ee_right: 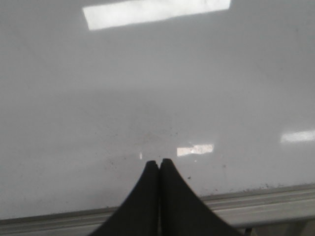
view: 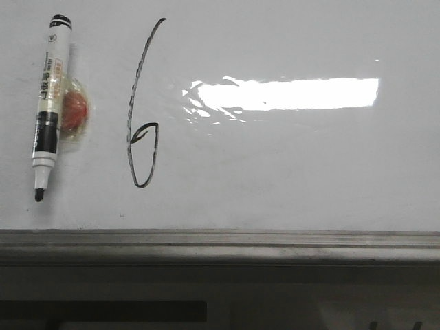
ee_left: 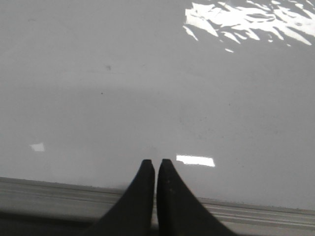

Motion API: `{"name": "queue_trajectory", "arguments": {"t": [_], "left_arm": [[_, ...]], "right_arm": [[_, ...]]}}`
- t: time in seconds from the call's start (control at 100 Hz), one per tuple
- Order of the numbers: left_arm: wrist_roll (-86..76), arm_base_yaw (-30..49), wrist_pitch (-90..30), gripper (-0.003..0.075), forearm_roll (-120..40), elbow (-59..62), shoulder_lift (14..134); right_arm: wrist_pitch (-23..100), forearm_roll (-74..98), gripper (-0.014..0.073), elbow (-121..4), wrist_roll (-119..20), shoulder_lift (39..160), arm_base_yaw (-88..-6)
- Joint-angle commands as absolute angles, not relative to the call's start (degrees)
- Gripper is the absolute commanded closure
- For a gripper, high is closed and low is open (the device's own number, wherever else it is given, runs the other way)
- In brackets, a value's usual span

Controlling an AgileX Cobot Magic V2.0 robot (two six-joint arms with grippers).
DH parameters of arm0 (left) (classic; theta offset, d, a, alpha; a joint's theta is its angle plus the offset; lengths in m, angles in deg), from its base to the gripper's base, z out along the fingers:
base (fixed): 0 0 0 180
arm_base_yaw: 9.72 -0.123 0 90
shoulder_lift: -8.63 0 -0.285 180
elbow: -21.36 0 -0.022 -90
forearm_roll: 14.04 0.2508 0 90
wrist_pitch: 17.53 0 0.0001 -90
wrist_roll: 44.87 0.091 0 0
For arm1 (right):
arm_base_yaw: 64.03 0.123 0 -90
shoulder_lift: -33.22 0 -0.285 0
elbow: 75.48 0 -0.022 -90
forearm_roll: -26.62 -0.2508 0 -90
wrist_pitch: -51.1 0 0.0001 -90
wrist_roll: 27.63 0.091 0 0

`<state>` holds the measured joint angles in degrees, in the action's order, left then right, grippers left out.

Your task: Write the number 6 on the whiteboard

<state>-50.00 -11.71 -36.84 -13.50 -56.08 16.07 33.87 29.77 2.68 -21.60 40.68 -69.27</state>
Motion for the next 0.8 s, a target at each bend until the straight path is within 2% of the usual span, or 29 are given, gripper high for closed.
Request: {"name": "queue_trajectory", "arguments": {"t": [0.0, 0.79], "left_arm": [[-50.63, -11.90, -34.27, 0.0739, -13.48, -58.72, 14.39], [-50.63, -11.90, -34.27, 0.0739, -13.48, -58.72, 14.39]], "right_arm": [[35.16, 30.59, 0.0657, 3.97, -21.62, 39.27, -69.55], [33.19, 30.73, 0.0657, 3.97, -21.62, 39.27, -69.55]]}}
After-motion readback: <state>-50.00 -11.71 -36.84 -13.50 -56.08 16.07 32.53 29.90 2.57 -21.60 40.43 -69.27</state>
